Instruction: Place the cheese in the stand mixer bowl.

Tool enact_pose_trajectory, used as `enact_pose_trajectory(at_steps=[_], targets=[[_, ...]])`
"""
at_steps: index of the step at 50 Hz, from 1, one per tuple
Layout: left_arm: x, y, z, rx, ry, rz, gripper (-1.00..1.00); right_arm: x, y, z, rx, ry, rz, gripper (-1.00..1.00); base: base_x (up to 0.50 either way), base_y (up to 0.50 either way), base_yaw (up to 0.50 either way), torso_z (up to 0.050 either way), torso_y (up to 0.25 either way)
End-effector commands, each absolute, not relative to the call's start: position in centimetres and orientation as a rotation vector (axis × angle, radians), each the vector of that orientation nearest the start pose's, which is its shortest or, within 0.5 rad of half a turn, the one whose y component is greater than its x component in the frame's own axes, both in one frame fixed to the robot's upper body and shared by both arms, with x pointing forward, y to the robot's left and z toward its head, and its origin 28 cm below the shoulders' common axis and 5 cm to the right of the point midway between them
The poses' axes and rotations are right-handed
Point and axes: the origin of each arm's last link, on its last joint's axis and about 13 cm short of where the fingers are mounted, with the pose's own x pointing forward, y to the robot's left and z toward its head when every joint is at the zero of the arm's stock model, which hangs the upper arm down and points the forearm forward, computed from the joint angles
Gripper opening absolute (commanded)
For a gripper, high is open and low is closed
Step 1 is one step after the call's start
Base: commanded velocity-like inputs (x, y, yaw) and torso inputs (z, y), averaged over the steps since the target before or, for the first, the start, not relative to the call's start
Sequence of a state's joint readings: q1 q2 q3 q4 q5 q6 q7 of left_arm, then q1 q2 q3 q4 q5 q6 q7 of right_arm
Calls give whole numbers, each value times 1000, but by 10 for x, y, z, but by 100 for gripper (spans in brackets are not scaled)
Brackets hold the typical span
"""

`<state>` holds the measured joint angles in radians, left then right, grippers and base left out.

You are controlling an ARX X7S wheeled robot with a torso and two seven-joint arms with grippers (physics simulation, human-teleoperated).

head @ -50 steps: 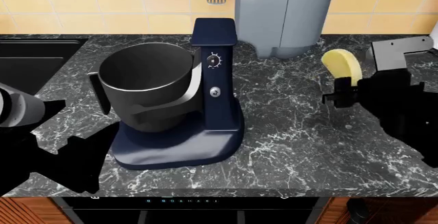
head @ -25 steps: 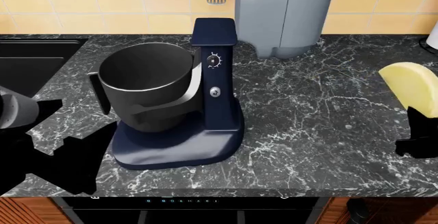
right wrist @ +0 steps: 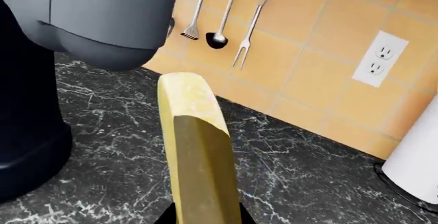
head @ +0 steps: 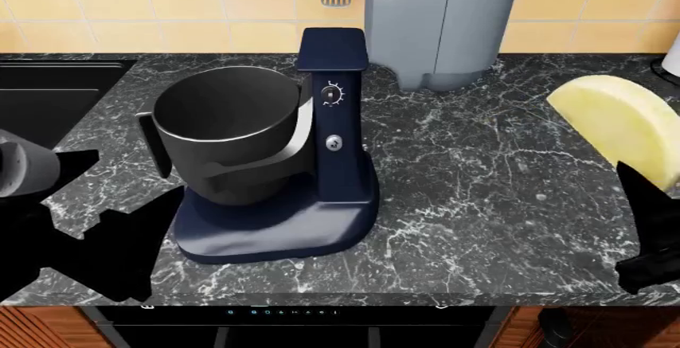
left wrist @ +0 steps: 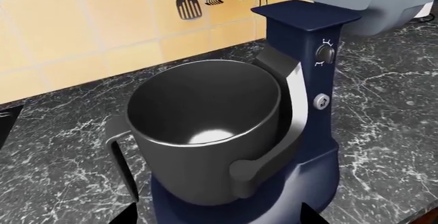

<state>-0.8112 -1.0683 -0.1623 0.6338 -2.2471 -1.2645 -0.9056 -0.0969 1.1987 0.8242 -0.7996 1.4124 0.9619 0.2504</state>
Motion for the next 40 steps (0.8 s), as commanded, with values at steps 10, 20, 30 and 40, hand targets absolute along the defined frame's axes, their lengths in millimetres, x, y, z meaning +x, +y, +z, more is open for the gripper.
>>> enact_pose_trajectory(at_steps=[10,20,30,40], targets=[[140,294,294,145,224,-387,100,144,-190,271,-459,18,438,-100,0,0,0,0,0],[137,293,299,148,212,-411,100,146,-189,254,-357,97,529,-100,0,0,0,0,0],[136,280,319,-57,174,-791,100,184,-164,284,-422,-17,601,-100,0,0,0,0,0],[134,278,324,-91,206,-1009,100,200,-156,281,-379,-25,659,-100,0,0,0,0,0]])
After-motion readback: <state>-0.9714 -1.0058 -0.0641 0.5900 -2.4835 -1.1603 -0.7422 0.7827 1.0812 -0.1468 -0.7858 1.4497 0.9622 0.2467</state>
